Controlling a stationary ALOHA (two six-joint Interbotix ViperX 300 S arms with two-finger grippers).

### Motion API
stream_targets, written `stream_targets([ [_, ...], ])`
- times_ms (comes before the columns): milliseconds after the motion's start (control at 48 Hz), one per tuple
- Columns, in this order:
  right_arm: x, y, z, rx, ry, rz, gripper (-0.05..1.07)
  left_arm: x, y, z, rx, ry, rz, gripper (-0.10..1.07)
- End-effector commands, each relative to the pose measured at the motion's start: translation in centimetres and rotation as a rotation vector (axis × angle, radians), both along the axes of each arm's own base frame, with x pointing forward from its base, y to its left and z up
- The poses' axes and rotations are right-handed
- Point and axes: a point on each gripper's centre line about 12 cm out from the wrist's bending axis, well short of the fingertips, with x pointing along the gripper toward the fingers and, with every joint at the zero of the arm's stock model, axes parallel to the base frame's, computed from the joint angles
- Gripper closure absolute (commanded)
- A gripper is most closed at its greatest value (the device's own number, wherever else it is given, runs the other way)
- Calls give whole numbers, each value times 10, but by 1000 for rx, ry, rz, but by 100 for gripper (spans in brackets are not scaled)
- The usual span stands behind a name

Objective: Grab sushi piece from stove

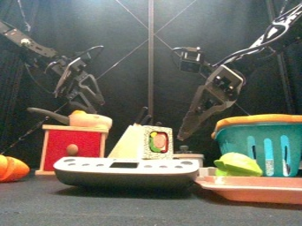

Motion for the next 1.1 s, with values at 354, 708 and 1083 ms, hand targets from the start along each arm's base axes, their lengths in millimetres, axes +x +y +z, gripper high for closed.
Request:
stream_targets([
  [354,5,-2,13,-2,-26,-12,0,54,-121,39,33,-58,-451,6],
  [708,2,-1,9,-1,10,-21,0,100,-136,41,45,296,-571,6],
  [1083,-5,-2,10,25,33,-59,0,114,-180,-10,4,476,-520,6],
])
